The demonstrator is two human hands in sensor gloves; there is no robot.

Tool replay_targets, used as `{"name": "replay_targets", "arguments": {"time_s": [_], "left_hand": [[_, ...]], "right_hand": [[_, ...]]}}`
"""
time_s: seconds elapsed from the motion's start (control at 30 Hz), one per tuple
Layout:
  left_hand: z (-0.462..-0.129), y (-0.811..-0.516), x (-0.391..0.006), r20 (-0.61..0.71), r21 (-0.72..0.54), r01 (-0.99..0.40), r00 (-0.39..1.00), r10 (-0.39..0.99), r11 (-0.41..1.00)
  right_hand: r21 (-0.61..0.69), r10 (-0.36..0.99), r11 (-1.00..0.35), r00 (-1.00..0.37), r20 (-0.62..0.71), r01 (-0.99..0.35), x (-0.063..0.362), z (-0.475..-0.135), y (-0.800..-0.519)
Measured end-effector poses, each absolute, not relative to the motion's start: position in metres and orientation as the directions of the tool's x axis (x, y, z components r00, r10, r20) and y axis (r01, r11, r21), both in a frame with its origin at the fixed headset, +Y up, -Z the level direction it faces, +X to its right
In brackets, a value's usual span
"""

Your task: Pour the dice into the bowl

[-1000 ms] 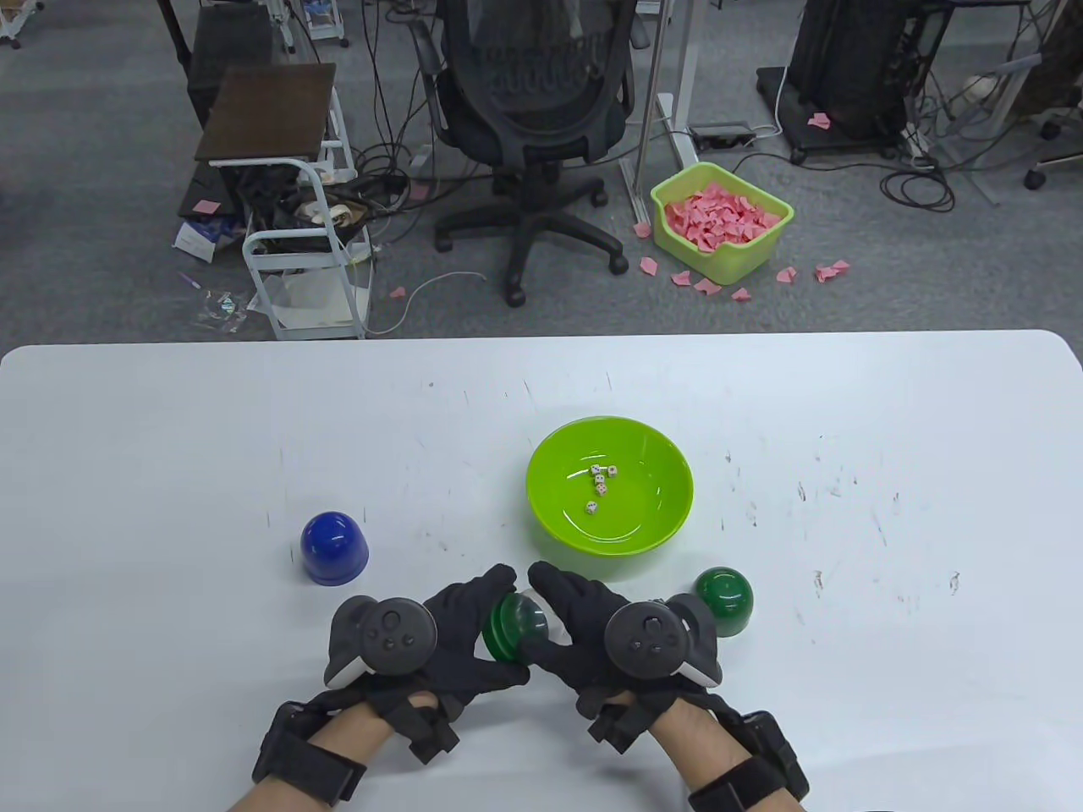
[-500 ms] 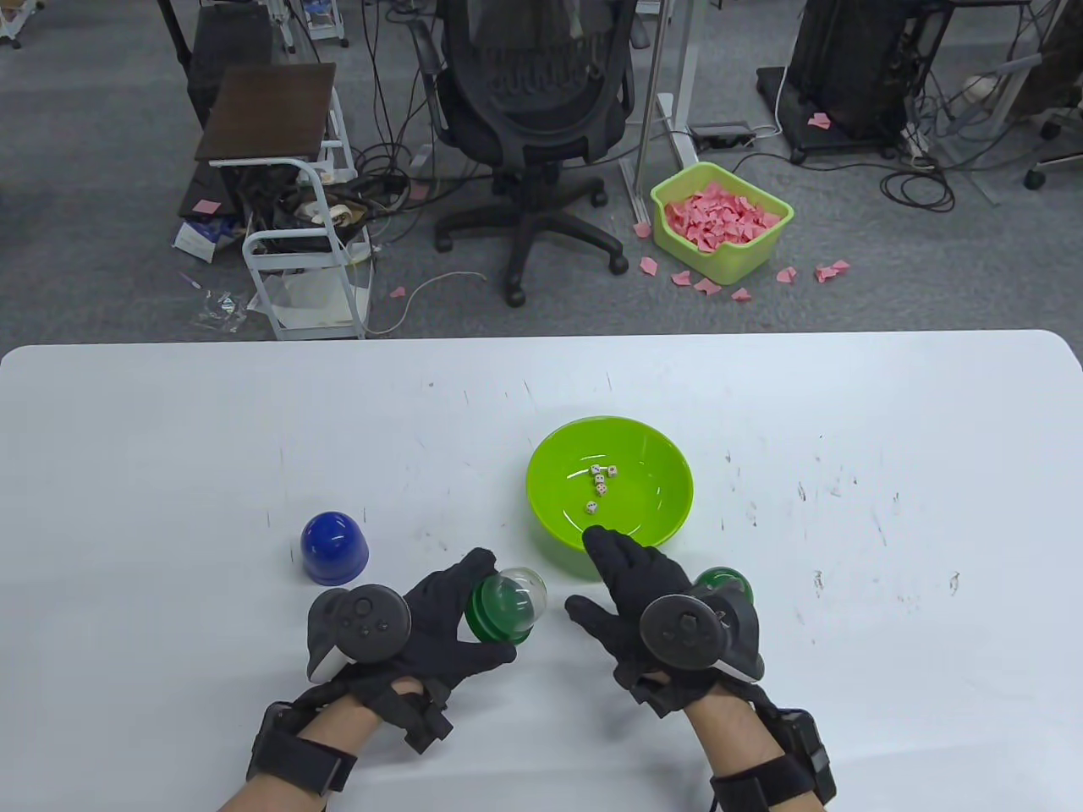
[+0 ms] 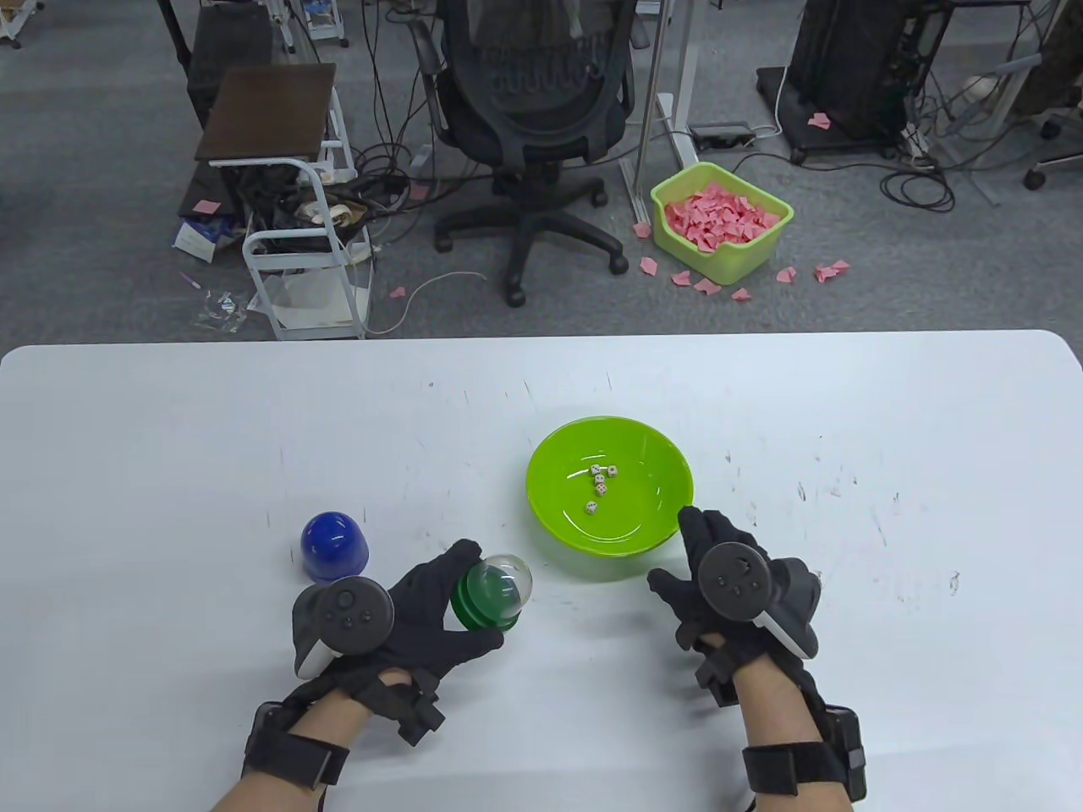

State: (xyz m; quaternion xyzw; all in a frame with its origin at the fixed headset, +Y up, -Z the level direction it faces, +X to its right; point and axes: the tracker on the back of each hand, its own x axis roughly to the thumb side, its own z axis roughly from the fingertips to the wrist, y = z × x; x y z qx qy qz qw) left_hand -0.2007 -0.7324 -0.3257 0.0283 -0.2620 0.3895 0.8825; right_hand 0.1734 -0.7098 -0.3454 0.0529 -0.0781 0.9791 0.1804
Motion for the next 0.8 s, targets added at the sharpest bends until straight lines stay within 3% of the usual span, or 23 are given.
{"name": "replay_targets", "arguments": {"time_s": [0.23, 0.47, 0.8], "left_hand": [[-0.326, -0.731, -0.203, 0.476, -0.152, -0.707, 0.560, 0.678, 0.691], [-0.327, -0.731, -0.204, 0.469, -0.153, -0.708, 0.562, 0.681, 0.690], [-0.327, -0.731, -0.205, 0.464, -0.155, -0.703, 0.568, 0.680, 0.694]], "right_hand": [[0.110, 0.247, -0.961, -0.967, -0.057, -0.252, 0.183, -0.353, -0.727], [0.222, 0.196, -0.950, -0.972, -0.127, -0.221, 0.185, -0.357, -0.739], [0.140, 0.270, -0.949, -0.957, -0.102, -0.282, 0.190, -0.357, -0.734]]}}
